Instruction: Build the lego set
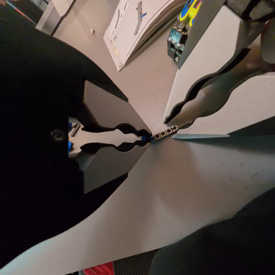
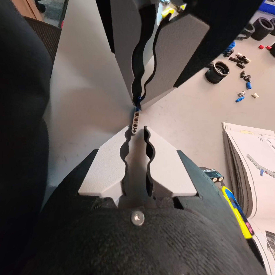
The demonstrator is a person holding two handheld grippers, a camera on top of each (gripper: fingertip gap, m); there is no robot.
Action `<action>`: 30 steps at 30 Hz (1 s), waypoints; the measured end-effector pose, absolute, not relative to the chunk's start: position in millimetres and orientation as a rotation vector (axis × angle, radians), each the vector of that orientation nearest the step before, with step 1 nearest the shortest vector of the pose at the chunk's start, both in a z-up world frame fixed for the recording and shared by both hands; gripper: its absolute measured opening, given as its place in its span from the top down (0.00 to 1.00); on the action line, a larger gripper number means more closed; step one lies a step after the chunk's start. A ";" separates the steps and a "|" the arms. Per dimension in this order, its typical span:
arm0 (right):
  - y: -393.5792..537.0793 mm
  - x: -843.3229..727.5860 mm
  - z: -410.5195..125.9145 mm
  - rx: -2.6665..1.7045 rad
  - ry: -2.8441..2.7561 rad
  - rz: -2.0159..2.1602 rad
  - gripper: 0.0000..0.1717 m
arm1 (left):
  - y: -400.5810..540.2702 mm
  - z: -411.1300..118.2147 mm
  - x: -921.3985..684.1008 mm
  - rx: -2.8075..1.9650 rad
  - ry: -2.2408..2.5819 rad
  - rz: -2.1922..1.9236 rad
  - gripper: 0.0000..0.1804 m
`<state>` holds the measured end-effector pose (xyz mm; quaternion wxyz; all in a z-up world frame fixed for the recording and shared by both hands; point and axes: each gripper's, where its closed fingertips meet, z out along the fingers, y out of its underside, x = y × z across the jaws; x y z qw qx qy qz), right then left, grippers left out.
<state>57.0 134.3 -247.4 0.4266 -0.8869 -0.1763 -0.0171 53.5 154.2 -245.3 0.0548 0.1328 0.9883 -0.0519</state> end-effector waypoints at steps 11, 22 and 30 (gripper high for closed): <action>130.7 51.6 -249.3 -2.221 -0.474 0.000 0.96 | 152.5 -245.0 54.0 0.494 2.930 -0.041 1.00; 130.5 51.5 -249.4 -2.222 -0.474 0.001 0.96 | 150.3 -245.5 53.3 0.471 2.938 0.145 1.00; 130.5 51.6 -249.2 -2.228 -0.460 0.034 0.96 | 146.1 -248.5 52.8 0.397 2.964 0.014 1.00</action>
